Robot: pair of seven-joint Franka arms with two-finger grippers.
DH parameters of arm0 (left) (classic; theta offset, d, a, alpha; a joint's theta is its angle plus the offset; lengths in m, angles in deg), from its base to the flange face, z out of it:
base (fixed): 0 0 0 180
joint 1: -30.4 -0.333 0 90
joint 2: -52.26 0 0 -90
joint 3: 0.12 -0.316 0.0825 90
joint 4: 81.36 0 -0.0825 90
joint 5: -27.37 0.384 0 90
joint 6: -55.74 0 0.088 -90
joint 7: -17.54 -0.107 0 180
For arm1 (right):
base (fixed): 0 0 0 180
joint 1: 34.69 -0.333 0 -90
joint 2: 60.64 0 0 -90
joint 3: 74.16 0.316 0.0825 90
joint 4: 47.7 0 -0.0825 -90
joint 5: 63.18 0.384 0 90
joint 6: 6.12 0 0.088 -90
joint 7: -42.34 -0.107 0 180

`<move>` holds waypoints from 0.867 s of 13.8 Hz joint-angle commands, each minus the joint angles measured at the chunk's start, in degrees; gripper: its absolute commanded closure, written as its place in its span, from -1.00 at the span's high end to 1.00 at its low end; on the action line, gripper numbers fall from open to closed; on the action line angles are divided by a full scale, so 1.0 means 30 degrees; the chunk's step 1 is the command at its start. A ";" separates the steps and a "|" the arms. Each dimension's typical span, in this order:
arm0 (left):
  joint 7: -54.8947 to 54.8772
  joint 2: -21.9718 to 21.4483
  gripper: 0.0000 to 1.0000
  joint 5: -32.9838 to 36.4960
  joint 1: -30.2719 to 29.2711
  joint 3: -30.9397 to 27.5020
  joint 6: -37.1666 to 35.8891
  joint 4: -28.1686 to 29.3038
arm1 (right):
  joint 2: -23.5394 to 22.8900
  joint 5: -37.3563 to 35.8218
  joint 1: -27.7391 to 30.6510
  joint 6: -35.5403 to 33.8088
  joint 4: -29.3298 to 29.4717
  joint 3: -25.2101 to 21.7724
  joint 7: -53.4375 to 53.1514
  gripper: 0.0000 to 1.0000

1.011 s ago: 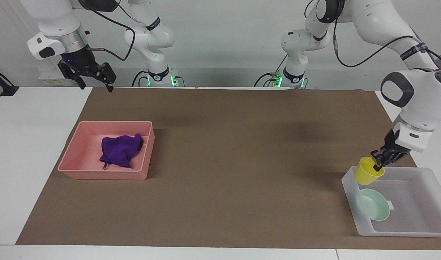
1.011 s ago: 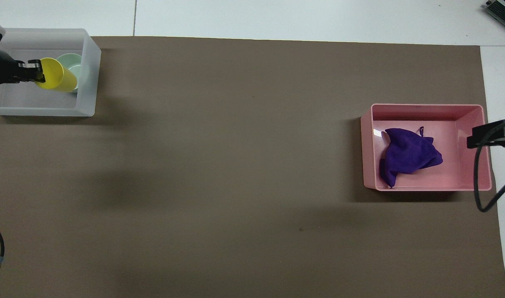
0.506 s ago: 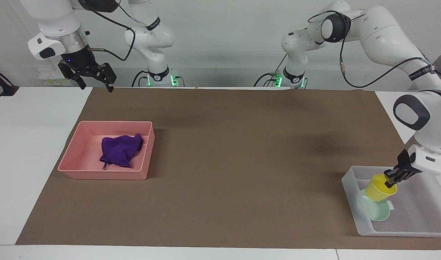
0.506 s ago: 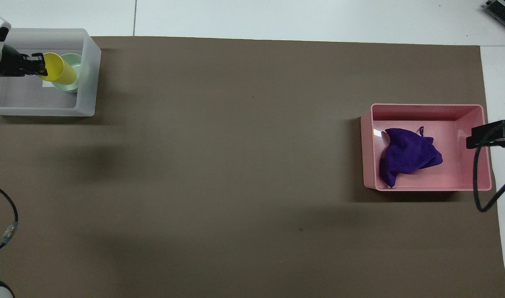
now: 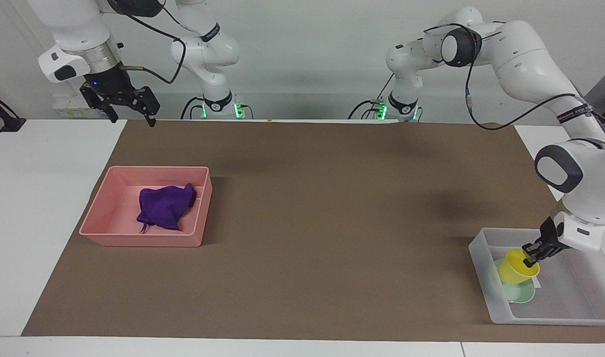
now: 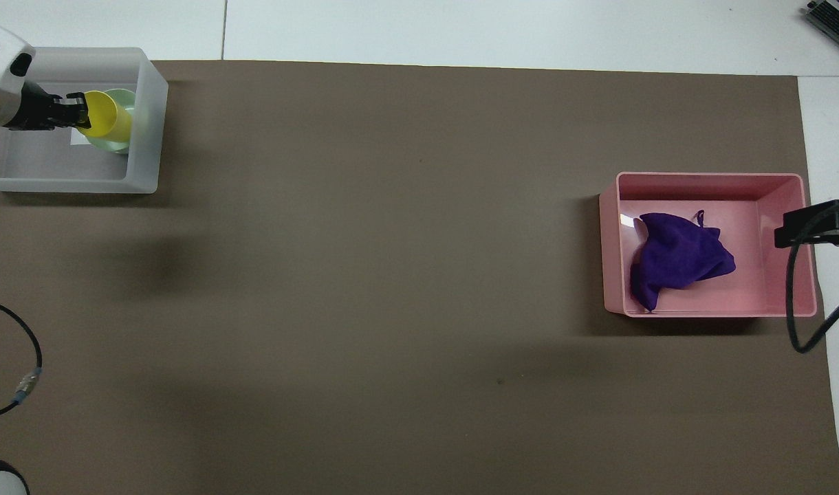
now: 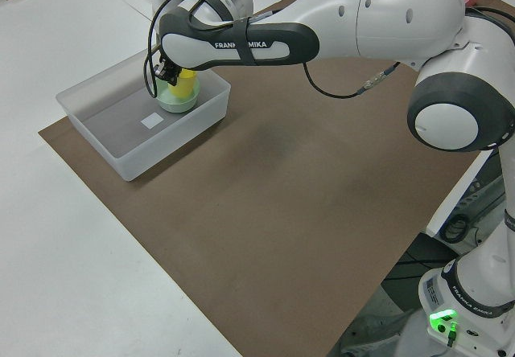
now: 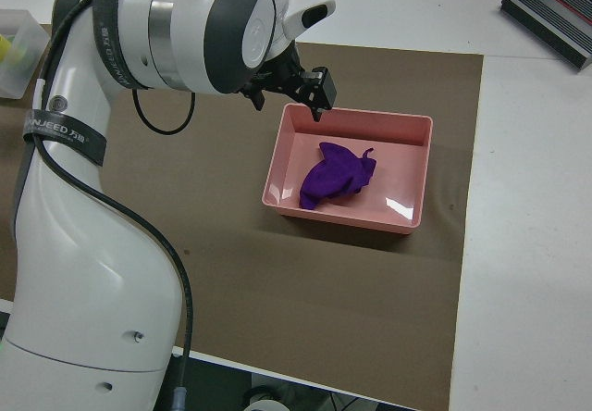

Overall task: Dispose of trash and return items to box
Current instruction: 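Lower the cup into the bowl and open the left gripper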

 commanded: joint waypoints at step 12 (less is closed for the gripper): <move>-0.3480 -0.8239 1.00 0.0045 0.2066 0.0058 -0.2092 0.6201 | 0.0564 0.0075 0.0041 0.0018 -0.0715 0.0132 -0.0187 1.00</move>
